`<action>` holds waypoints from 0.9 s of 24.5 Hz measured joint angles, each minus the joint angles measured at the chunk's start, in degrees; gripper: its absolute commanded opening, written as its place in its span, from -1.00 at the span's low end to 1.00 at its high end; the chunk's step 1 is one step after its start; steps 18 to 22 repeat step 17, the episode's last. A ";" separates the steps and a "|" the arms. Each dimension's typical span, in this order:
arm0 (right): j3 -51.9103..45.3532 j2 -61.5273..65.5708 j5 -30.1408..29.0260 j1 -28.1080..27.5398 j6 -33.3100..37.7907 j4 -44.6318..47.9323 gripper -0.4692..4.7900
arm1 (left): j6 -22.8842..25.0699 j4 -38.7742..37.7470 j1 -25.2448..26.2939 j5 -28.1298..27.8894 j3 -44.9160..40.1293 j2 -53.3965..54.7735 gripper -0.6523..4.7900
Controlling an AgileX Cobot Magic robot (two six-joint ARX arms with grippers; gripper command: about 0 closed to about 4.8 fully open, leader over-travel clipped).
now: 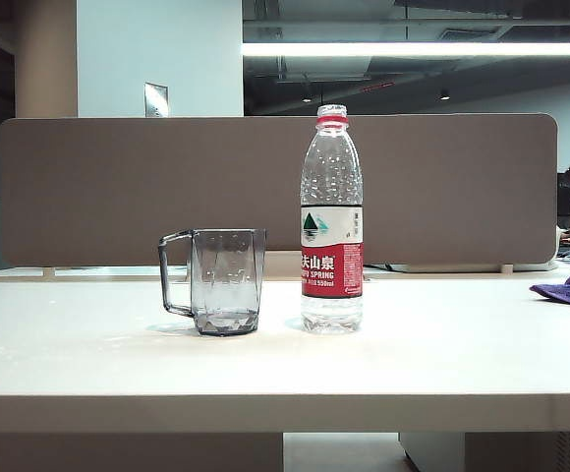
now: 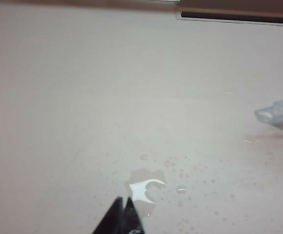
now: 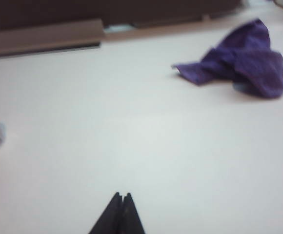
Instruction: Pick up the mineral water bottle on the table and pour a little water into the mug.
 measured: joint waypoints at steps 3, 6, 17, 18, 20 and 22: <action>0.00 0.13 1.11 0.04 0.04 -1.01 -0.84 | 0.00 0.00 0.00 0.00 0.00 0.00 -0.78; 0.00 0.13 1.49 0.04 0.02 -1.05 -0.84 | 0.00 0.00 0.00 0.00 0.00 0.00 -0.78; 0.00 0.13 1.55 0.04 0.02 -1.05 -0.84 | 0.00 0.00 0.00 0.00 0.00 0.00 -0.78; 0.00 0.13 1.55 0.04 0.02 -1.05 -0.84 | 0.00 0.00 0.00 0.00 0.00 0.00 -0.78; 0.00 0.13 1.55 0.04 0.02 -1.05 -0.84 | 0.00 0.00 0.00 0.00 0.00 0.00 -0.78; 0.00 0.13 1.55 0.04 0.02 -1.05 -0.84 | 0.00 0.00 0.00 0.00 0.00 0.00 -0.78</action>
